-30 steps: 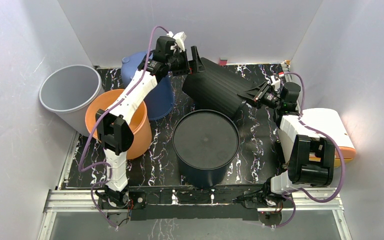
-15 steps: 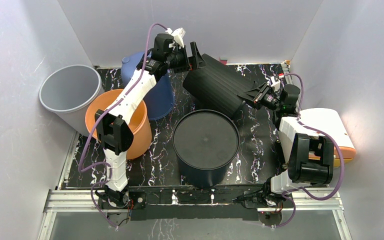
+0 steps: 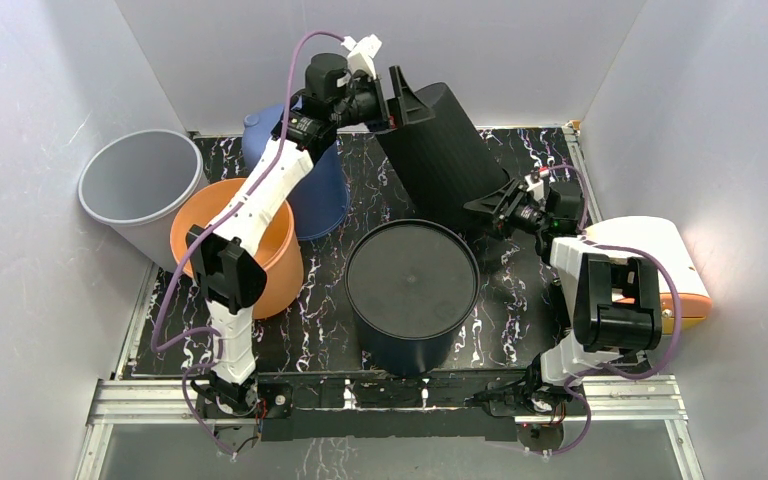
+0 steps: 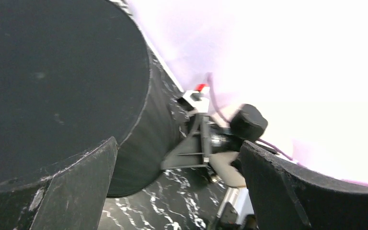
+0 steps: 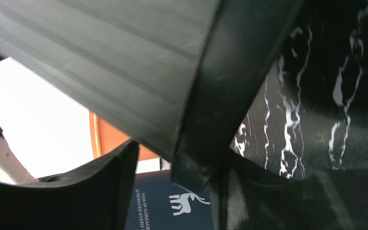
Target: Turn the large container upside down
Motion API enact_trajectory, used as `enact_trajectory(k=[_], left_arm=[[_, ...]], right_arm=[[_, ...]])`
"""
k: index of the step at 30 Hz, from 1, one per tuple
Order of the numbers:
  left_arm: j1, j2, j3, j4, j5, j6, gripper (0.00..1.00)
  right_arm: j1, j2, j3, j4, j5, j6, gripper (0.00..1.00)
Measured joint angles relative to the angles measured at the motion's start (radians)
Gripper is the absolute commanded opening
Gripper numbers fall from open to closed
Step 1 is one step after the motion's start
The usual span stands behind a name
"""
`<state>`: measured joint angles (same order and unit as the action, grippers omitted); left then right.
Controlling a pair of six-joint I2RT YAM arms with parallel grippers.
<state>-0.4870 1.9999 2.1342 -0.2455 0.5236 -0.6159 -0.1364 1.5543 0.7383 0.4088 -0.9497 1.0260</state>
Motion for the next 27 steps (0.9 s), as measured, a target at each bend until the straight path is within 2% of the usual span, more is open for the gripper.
enact_trajectory(k=[7,12,17,27], left_arm=[[-0.059,-0.019,-0.007,0.049,0.11,-0.051,0.98],[-0.056,-0.019,-0.025,0.074,0.138,-0.08,0.98],[-0.051,-0.019,-0.032,0.109,0.158,-0.111,0.98],[-0.053,-0.019,-0.056,0.143,0.181,-0.143,0.98]], right_arm=[[0.019,0.032,-0.021,-0.068,0.017,-0.008,0.72],[0.019,0.032,-0.021,-0.084,0.033,-0.019,0.78],[0.019,0.032,-0.021,-0.143,0.056,-0.053,0.81],[0.018,0.031,0.027,-0.387,0.175,-0.168,0.82]])
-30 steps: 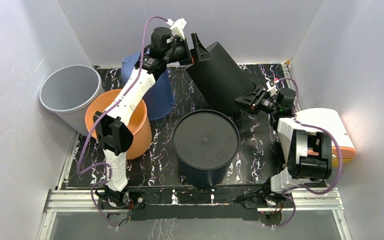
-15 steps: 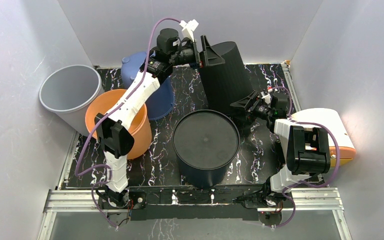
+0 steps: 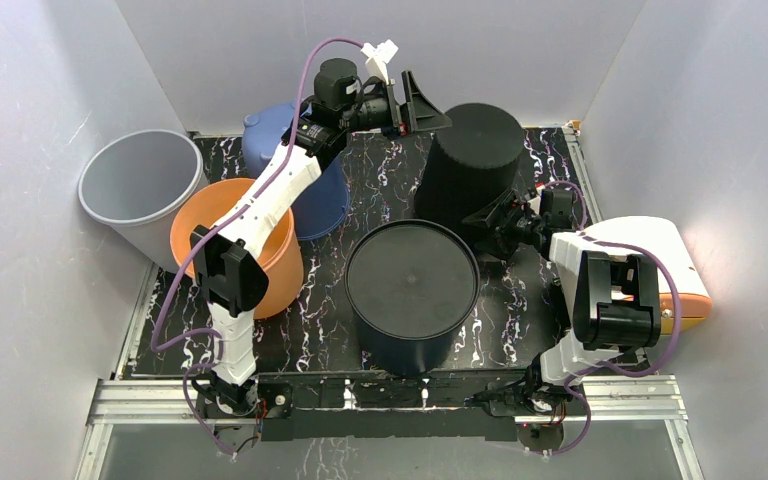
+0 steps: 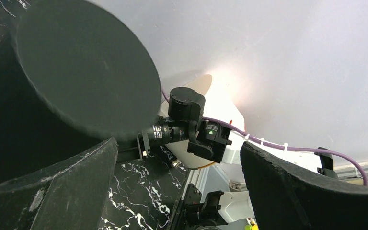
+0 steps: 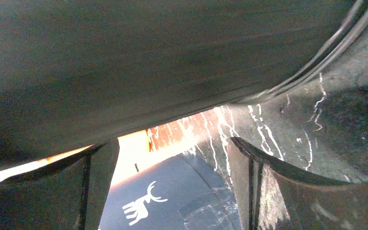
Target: Turn the large container upside down
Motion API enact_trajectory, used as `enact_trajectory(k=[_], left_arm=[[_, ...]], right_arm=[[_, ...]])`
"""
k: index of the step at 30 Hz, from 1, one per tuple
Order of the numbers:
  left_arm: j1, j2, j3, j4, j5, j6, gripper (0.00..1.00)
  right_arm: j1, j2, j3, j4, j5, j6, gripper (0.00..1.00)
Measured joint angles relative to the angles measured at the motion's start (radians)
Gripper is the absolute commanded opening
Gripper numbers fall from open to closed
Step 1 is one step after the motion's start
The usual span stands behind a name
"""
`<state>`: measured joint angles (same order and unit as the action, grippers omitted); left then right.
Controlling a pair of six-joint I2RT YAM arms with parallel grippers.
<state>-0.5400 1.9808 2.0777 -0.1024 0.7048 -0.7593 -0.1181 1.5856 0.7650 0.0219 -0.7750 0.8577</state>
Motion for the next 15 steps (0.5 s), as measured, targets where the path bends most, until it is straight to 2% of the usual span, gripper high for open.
enact_trajectory(k=[8,15], left_arm=[[0.0,-0.001,0.0,-0.011,0.002,0.011,0.99],[0.0,-0.058,-0.001,-0.172,-0.037,0.109,0.98]], right_arm=[[0.0,-0.03,0.037,-0.144,0.068,-0.074,0.82],[0.0,-0.131,0.128,-0.357,0.122,-0.153,0.81]])
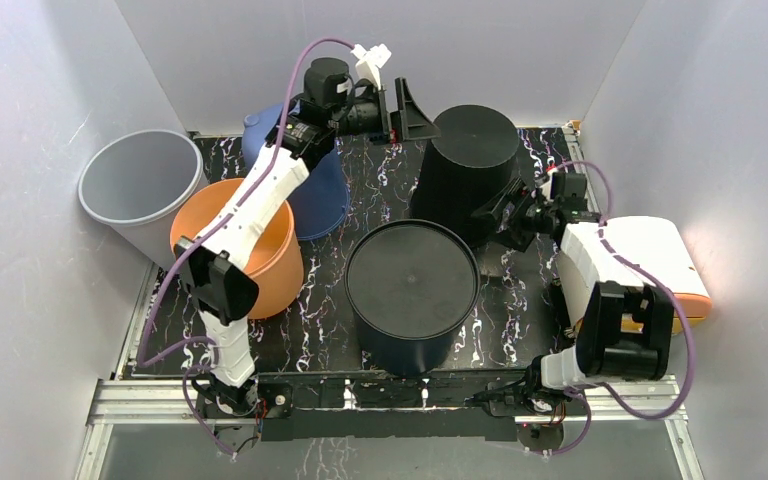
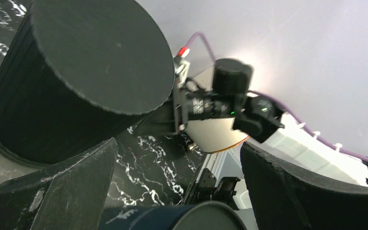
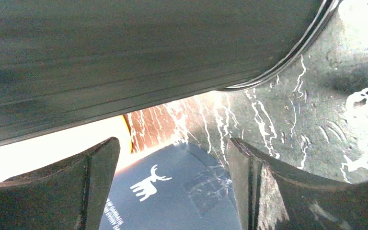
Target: Turn the large container upside down
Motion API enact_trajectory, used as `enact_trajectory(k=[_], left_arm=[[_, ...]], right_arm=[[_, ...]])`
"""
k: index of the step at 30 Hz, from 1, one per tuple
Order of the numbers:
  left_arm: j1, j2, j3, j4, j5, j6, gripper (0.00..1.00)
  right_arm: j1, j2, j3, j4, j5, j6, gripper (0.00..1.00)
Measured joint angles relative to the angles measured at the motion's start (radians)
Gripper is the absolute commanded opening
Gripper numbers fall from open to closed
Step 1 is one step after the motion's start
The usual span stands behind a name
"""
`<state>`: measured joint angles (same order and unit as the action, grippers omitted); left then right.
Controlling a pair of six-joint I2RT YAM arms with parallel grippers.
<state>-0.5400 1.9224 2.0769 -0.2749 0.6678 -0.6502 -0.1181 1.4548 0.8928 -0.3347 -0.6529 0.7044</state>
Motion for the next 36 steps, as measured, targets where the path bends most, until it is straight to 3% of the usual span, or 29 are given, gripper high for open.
enact_trajectory(k=[6,16,18,20,21,23,25,27,31,36], left_arm=[[-0.003,-0.167,-0.056,-0.157,-0.066,0.117,0.98],[-0.031,-0.58,-0.342,-0.45,-0.22,0.296,0.98],[-0.032,-0.634,-0.416,-0.516,-0.24,0.3,0.98],[-0.032,-0.673,-0.475,-0.545,-0.251,0.292,0.99],[-0.032,-0.686,-0.487,-0.552,-0.259,0.289,0.98],[-0.032,-0.697,-0.46,-0.582,-0.322,0.262,0.98],[-0.032,-0.662,-0.332,-0.626,-0.402,0.236,0.98],[-0.032,-0.672,-0.278,-0.617,-0.484,0.208,0.98],[-0.032,-0.742,-0.28,-0.611,-0.602,0.171,0.98],[-0.032,-0.853,-0.328,-0.573,-0.698,0.129,0.98]], right_arm=[[-0.002,-0.171,0.185,-0.211,0.107,-0.109,0.81],[-0.002,-0.336,0.344,-0.508,0.163,-0.203,0.82],[0.002,-0.336,0.388,-0.512,0.084,-0.179,0.94],[0.031,-0.355,0.407,-0.411,-0.021,-0.112,0.98],[0.095,-0.367,0.406,-0.341,-0.026,-0.068,0.98],[0.375,-0.368,0.41,-0.213,0.005,0.002,0.98],[0.701,-0.283,0.466,-0.203,0.096,0.002,0.98],[0.871,-0.204,0.509,-0.22,0.178,-0.017,0.98],[0.978,-0.159,0.468,-0.221,0.235,-0.018,0.98],[0.982,-0.158,0.41,-0.146,0.297,-0.009,0.98]])
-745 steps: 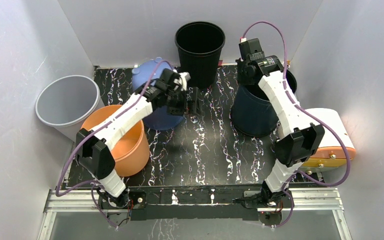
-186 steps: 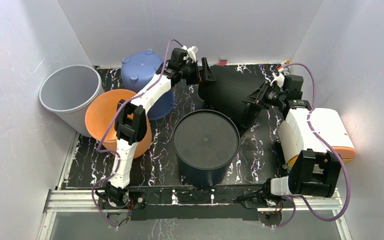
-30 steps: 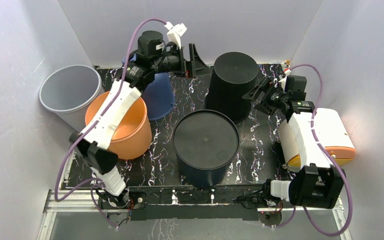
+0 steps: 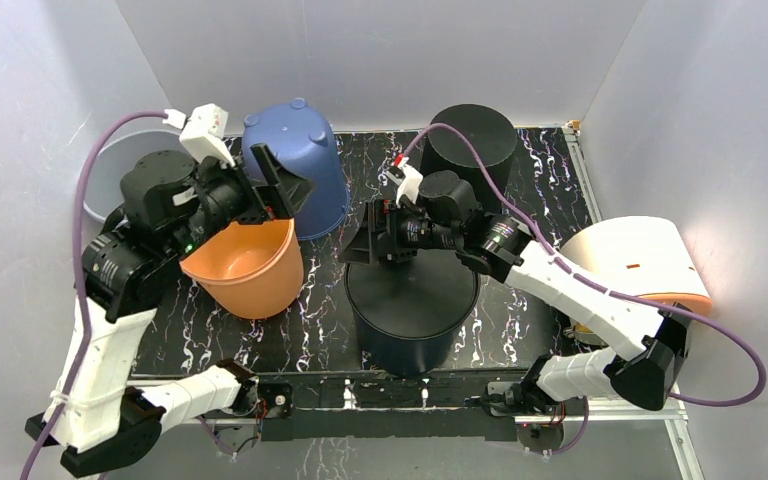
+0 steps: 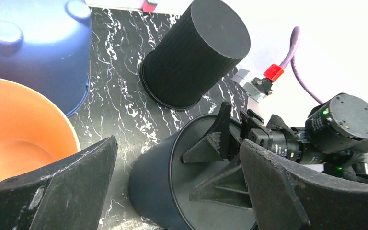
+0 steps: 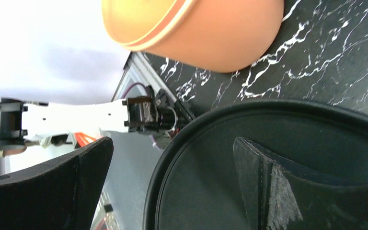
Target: Turn the large container upside down
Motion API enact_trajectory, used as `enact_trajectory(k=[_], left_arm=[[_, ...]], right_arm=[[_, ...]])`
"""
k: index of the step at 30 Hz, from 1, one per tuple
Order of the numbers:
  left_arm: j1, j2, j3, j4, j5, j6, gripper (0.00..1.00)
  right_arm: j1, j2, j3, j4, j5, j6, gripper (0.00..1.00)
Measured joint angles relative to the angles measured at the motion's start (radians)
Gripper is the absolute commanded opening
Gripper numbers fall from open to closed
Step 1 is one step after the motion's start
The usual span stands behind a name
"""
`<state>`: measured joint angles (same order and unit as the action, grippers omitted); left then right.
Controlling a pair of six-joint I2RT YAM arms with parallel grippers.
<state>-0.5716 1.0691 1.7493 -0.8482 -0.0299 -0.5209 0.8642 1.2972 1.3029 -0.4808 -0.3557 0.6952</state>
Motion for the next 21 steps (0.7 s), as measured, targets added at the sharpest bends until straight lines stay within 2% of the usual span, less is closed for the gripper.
enact_trajectory(k=[14,21], left_arm=[[0.0,-0.022,-0.058,0.033,-0.048,-0.04,0.98],[0.0,-0.059,-0.065,0.039,-0.061,-0.045,0.98]], right_arm=[[-0.003,0.084,-0.025,0.235,0.249,-0.034,0.98],[-0.043,0.167,0.009,0.334,0.29,-0.048,0.98]])
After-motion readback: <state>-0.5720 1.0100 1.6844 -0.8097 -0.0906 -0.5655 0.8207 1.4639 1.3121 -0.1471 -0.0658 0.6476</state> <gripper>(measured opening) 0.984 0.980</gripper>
